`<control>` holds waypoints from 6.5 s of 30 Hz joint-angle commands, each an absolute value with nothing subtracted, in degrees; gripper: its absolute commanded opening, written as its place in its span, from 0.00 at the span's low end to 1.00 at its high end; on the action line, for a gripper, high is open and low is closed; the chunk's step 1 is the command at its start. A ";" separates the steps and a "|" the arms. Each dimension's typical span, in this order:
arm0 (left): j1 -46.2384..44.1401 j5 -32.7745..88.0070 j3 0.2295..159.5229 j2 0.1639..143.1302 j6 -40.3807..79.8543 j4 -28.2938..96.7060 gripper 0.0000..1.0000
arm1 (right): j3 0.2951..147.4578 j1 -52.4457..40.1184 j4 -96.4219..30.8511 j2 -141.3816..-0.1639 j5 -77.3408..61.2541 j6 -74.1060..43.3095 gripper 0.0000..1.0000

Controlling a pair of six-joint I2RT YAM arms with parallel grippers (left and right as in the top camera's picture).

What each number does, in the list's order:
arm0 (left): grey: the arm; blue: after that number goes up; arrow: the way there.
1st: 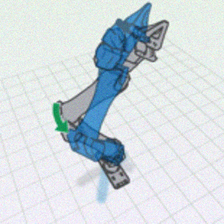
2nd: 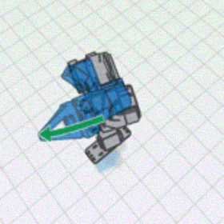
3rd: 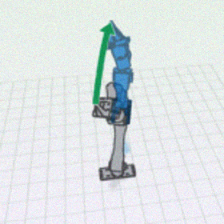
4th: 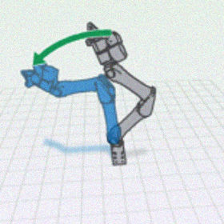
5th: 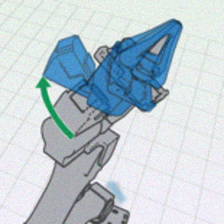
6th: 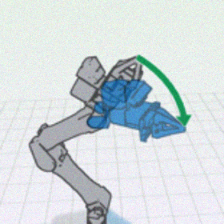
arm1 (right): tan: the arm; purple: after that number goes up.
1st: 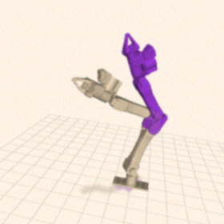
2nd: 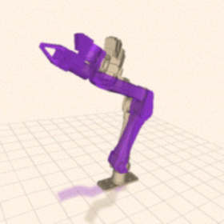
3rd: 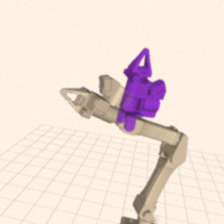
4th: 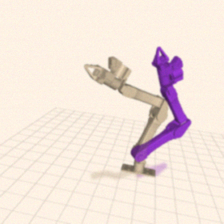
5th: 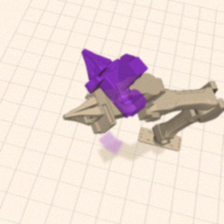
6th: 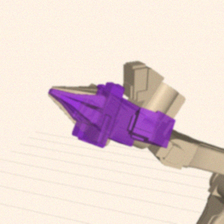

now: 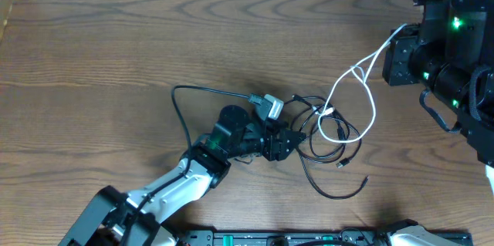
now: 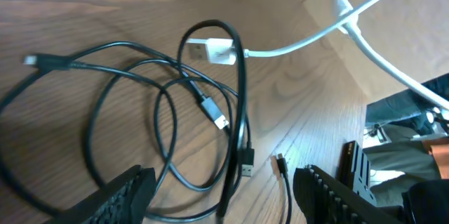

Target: Untangle cables

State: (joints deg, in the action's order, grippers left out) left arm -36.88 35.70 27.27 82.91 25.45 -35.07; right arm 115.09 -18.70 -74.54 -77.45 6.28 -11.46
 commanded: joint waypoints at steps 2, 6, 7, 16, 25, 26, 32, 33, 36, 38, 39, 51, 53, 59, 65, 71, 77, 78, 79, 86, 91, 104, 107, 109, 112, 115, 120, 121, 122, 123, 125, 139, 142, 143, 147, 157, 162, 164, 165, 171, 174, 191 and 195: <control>-38.81 36.05 28.36 84.82 25.36 -37.82 0.68 | 115.72 -18.31 -74.61 -77.43 7.16 -10.61 0.01; -40.12 36.01 28.36 85.91 25.32 -39.11 0.68 | 115.72 -18.31 -74.63 -77.43 7.16 -10.63 0.01; -40.27 35.99 28.36 86.11 25.34 -39.11 0.66 | 115.72 -18.31 -74.61 -77.43 7.14 -10.63 0.01; -40.32 34.00 28.36 87.61 25.32 -39.11 0.08 | 115.72 -18.31 -75.40 -77.43 7.14 -10.63 0.01; -36.84 29.30 28.36 87.39 25.10 -41.95 0.08 | 115.70 -18.28 -79.99 -77.71 11.09 -10.63 0.01; -35.64 29.30 28.36 87.24 25.10 -42.85 0.08 | 115.70 -18.31 -80.58 -77.89 11.20 -10.63 0.01; -25.93 29.32 28.38 85.34 27.05 -46.98 0.08 | 115.26 -18.31 -84.95 -78.39 11.00 -10.90 0.01; -23.79 29.32 28.38 84.90 27.81 -47.07 0.08 | 115.26 -18.31 -85.78 -78.56 11.03 -10.87 0.01; -17.82 30.20 28.38 83.61 30.61 -46.81 0.07 | 115.22 -18.31 -87.46 -78.89 11.03 -10.81 0.01; -14.31 32.82 28.38 82.91 32.32 -46.87 0.08 | 115.04 -18.31 -88.64 -79.05 11.03 -10.63 0.01; -12.73 34.22 28.38 82.56 32.49 -46.85 0.07 | 114.89 -18.31 -89.12 -79.09 11.03 -10.63 0.01; -4.73 48.14 28.36 81.21 33.43 -45.47 0.08 | 111.74 -18.31 -87.70 -82.52 11.22 -10.63 0.01; -4.73 48.47 28.36 81.21 32.10 -43.46 0.08 | 111.11 -18.31 -86.21 -83.57 11.22 -10.61 0.01; -4.73 48.42 28.36 81.21 25.04 -34.24 0.08 | 110.43 -18.31 -85.38 -88.95 11.14 -9.69 0.01; -4.84 48.45 28.36 81.21 23.07 -30.04 0.08 | 110.41 -18.31 -87.55 -94.74 7.70 -10.81 0.22; -4.84 48.45 28.36 81.21 20.99 -25.47 0.08 | 109.56 -18.28 -88.75 -99.88 7.84 -19.92 0.23; -4.84 48.47 28.36 81.21 20.29 -22.72 0.08 | 101.82 -18.35 -86.02 -101.14 12.01 -32.14 0.31; -4.84 48.47 28.34 81.21 20.29 -22.70 0.08 | 100.49 -18.35 -85.54 -101.14 12.40 -32.91 0.31; -4.84 48.47 28.29 81.21 20.29 -22.72 0.08 | 98.50 -18.35 -84.62 -101.14 13.04 -34.15 0.31; -4.84 48.51 28.29 81.21 20.12 -22.04 0.08 | 86.85 -18.37 -75.88 -100.73 14.70 -38.37 0.34; -4.84 48.60 28.23 81.21 17.58 -19.55 0.08 | 73.82 -18.39 -62.19 -96.05 14.63 -38.33 0.44; -4.84 48.51 28.18 81.21 17.63 -17.93 0.08 | 56.86 -17.93 -51.81 -89.80 23.57 -51.81 0.58; -4.84 48.66 28.18 81.21 17.80 -16.82 0.08 | 54.81 -17.08 -49.89 -89.80 25.36 -53.45 0.63; -4.84 48.69 28.18 81.21 17.85 -15.99 0.08 | 53.34 -16.03 -49.41 -89.80 27.33 -55.42 0.67; -4.84 48.69 28.18 81.21 17.85 -15.35 0.08 | 50.83 -13.98 -49.28 -89.80 29.76 -58.74 0.75; -4.84 48.66 28.18 81.21 17.85 -15.46 0.08 | 48.42 -11.64 -47.77 -89.80 29.30 -58.70 0.77; -4.84 48.66 28.18 81.21 17.82 -15.49 0.08 | 44.53 -7.79 -43.16 -89.80 28.12 -57.98 0.82; -4.84 48.66 28.18 81.19 17.82 -15.49 0.08 | 44.18 -7.51 -41.47 -89.80 27.14 -56.36 0.82; -4.84 48.66 28.18 81.21 17.82 -15.49 0.08 | 44.05 -7.31 -39.99 -89.80 25.96 -54.61 0.82; -4.84 48.66 28.18 81.21 17.82 -15.49 0.08 | 44.03 -7.16 -38.26 -89.80 24.62 -52.71 0.83; -4.84 48.66 28.18 81.21 17.82 -15.49 0.08 | 44.03 -7.16 -35.77 -89.80 23.57 -51.05 0.83; -4.84 48.69 28.18 81.21 17.85 -15.46 0.08 | 44.01 -7.09 -25.67 -92.20 23.38 -45.98 0.01; -4.84 48.69 28.18 81.21 17.91 -15.46 0.08 | 44.01 -7.11 -25.30 -93.03 23.16 -45.98 0.05; -4.84 48.69 28.18 81.21 18.06 -15.46 0.08 | 44.01 -7.09 -25.15 -93.41 22.94 -45.98 0.11; -4.84 48.71 28.18 81.19 18.06 -15.46 0.08 | 44.01 -7.09 -23.83 -94.74 22.76 -45.98 0.23; -4.84 48.69 28.18 81.21 18.04 -15.46 0.08 | 44.01 -7.07 -19.57 -96.71 22.06 -45.95 0.20; -4.84 48.66 28.18 81.21 18.04 -15.46 0.08 | 44.01 -7.07 -15.22 -96.71 13.91 -43.00 0.01; -4.84 48.66 28.18 81.21 18.04 -15.46 0.08 | 44.01 -7.07 -11.79 -96.71 6.52 -38.44 0.01; -4.84 48.66 28.18 81.21 18.04 -15.46 0.08 | 44.03 -7.07 -9.58 -96.71 2.52 -35.86 0.01; -4.84 48.69 28.18 81.21 18.04 -15.42 0.08 | 44.75 -7.05 3.55 -96.01 -27.42 -15.05 0.01; -4.84 48.69 28.18 81.21 18.04 -15.44 0.08 | 46.74 -7.05 4.45 -93.69 -39.48 -12.08 0.01; -4.84 48.66 28.18 81.21 18.00 -15.46 0.08 | 95.09 -6.22 -55.55 -90.98 -30.22 -0.95 0.01; -4.84 48.66 28.18 81.21 18.00 -15.49 0.08 | 103.83 -5.30 -62.70 -90.98 -25.23 0.91 0.01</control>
